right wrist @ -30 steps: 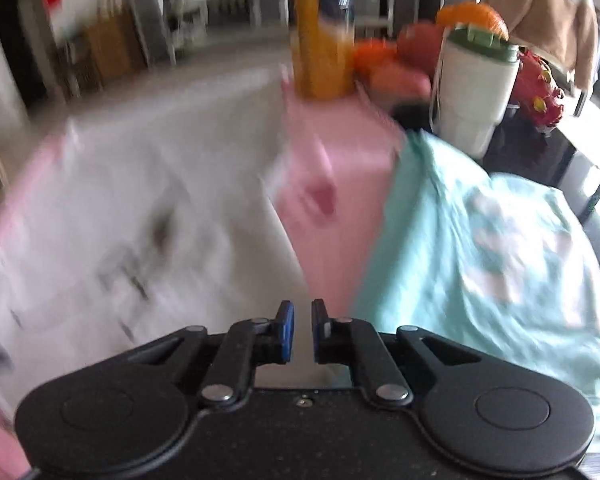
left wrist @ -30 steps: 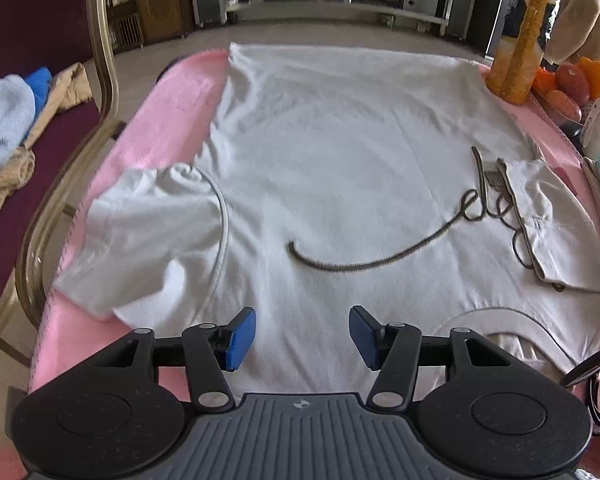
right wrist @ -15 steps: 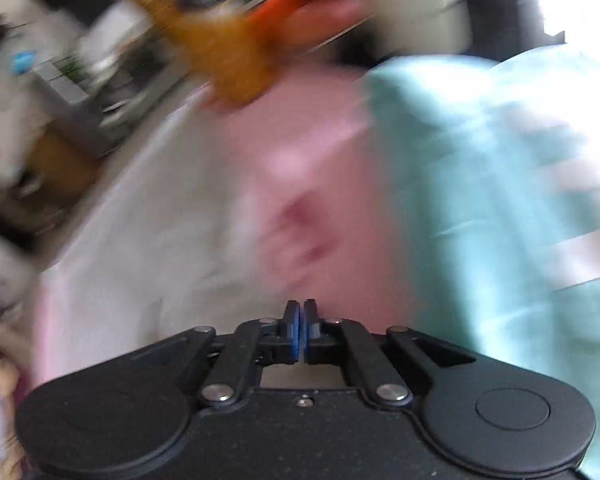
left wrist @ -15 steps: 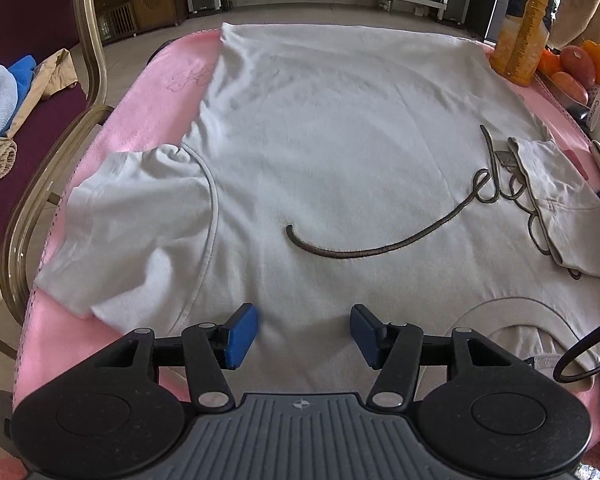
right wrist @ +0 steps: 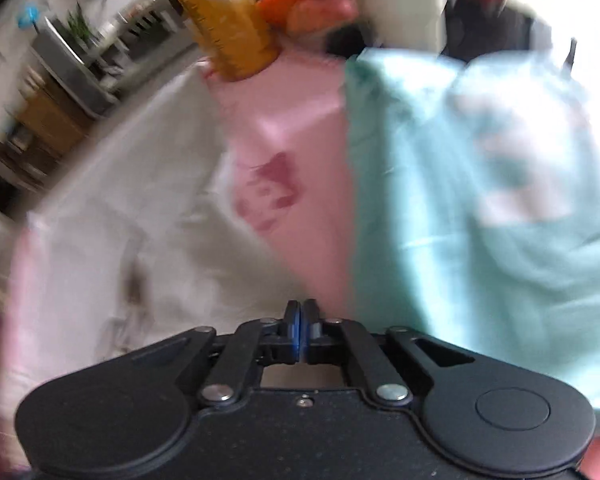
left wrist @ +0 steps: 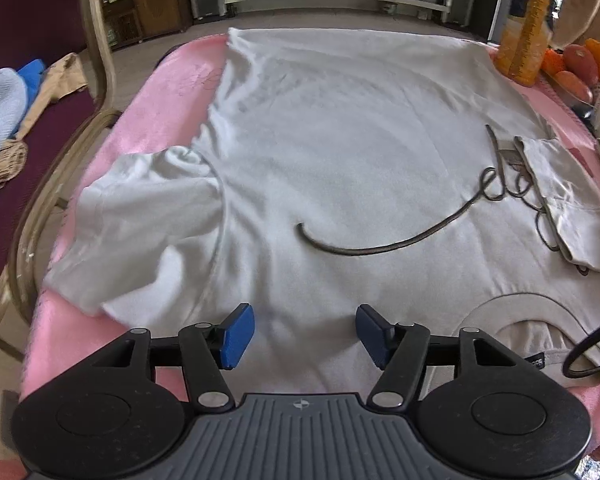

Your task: Fold clothes

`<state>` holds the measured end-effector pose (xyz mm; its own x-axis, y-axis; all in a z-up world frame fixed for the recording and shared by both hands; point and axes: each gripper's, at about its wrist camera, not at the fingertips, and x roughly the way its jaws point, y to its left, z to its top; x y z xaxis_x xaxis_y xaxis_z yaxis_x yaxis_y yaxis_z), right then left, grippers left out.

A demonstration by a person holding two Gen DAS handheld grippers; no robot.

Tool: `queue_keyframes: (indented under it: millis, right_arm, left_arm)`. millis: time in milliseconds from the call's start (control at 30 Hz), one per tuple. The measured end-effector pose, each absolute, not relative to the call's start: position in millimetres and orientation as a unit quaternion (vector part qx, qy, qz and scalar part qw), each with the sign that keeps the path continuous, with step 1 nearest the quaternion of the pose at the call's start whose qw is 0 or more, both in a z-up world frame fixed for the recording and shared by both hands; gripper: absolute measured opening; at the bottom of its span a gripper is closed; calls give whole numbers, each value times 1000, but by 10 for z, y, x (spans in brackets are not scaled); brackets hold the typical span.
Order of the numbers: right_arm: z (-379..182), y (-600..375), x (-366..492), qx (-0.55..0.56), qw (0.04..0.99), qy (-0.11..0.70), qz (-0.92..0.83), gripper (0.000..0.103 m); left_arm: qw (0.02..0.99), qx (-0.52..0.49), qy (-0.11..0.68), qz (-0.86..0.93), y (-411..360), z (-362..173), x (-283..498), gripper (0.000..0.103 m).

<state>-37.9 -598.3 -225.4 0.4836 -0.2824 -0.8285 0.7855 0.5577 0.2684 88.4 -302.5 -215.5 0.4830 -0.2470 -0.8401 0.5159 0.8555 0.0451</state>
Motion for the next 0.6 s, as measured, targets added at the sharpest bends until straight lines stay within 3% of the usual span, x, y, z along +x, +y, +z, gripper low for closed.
queue_keyframes:
  millis: [33,67,133,200,233,367,433,600]
  right_arm:
    - [-2180,-5941,-445,331,803,372,-327,9]
    - [-2115,-5915,-532,347,810,357,-309,13]
    - [-2013,-5858,-698,385,819,329,-270,18]
    - [-2012,-5791,-780,432,820,308,-214,33]
    - [-2036,-5779,-776,455,816,306,-184,35]
    - [-2263,-5641,-497,470,797,360,-118,36]
    - [-2346,-5540,-362,449,798,384,-116,36]
    - [-2447,-5376,-383,433,788,422,-117,40]
  left_arm:
    - [850,147,456,-218,-3000,-2127,863,49]
    - [853,145,452,-218,-2970,-2080,823,48]
    - [854,134,446,-233,-2905,-1979,702,47]
    - [847,120,451,-254,-2859,-1953,582,47]
    - [843,114,455,-264,-2843,-1961,521,47]
    - [829,144,471,-266,-2927,-2135,443,47]
    - [830,151,470,-259,-2944,-2176,468,55]
    - [830,151,473,-256,-2912,-2168,466,56]
